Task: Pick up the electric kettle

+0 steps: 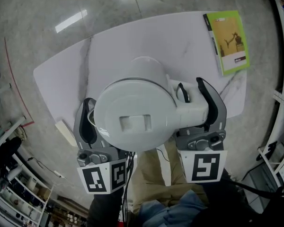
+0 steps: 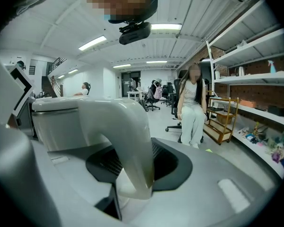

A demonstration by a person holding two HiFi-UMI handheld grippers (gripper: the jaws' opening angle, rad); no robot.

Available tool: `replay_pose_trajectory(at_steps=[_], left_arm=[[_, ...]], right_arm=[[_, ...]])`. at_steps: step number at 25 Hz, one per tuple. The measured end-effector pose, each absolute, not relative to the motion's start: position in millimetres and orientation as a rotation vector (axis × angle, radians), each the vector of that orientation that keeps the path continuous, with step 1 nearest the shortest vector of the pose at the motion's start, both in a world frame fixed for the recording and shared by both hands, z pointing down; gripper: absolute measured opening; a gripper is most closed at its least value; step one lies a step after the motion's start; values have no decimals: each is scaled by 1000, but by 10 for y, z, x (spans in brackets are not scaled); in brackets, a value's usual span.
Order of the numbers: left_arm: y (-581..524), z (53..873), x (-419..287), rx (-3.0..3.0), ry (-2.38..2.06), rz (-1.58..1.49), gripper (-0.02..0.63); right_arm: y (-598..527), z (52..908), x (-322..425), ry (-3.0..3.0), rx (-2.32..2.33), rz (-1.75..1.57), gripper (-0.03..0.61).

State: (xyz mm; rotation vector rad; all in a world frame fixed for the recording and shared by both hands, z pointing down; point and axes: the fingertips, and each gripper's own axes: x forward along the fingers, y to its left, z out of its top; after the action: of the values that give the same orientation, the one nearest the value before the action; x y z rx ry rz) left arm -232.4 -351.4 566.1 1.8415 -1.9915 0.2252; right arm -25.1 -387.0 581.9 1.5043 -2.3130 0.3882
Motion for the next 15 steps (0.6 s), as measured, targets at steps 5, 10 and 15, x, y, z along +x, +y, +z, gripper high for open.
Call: replay_pose_trajectory(at_steps=[5,10,15], left_arm=[[-3454,5195,-2347,1880,-2022,184,2],[-3388,4540,-2344,1935,-2052,127,2],[-3330,3788,-2371,2006,-2094,24,2]], right_arm=[[-3800,5387,-278,-2341,1531,379,170],[-3699,4768,-279,-2399,1532,304,170],[-3623,4087,-305,-2471,1571,260,170]])
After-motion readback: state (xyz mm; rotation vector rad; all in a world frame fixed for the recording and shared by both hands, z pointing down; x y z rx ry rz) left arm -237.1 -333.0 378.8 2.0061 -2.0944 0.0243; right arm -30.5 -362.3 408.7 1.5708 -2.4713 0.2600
